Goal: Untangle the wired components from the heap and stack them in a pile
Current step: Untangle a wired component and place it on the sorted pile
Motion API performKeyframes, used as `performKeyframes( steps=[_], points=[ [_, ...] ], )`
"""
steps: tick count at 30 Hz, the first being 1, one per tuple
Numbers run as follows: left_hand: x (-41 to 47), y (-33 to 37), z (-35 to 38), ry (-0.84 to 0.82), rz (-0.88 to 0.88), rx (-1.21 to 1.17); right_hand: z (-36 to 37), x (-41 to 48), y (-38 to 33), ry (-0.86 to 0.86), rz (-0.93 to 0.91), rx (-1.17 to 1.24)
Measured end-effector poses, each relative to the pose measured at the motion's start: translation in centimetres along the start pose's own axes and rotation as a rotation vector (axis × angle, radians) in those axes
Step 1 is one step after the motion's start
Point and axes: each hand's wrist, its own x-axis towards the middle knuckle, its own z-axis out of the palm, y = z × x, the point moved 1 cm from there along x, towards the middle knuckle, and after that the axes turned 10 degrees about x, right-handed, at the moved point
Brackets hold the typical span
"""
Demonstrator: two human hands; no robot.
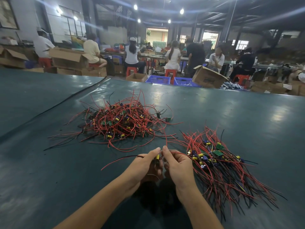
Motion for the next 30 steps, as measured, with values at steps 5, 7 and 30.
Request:
performKeyframes(
  steps=[5, 7, 30],
  points=[
    [0.0, 0.1, 0.1, -0.016, 0.032, 0.031, 0.0, 0.0, -0.1, -0.005, 0.02, -0.025],
    [0.0, 0.0, 0.1, 0.003, 0.054, 0.034, 0.0, 0.0, -0.1, -0.005, 0.032, -0.019],
    [0.6, -0.1, -1.2, 0.058, 0.223, 0.222, -3.0, 2.0, -1.9, 0.228, -0.007, 0.511]
  ],
)
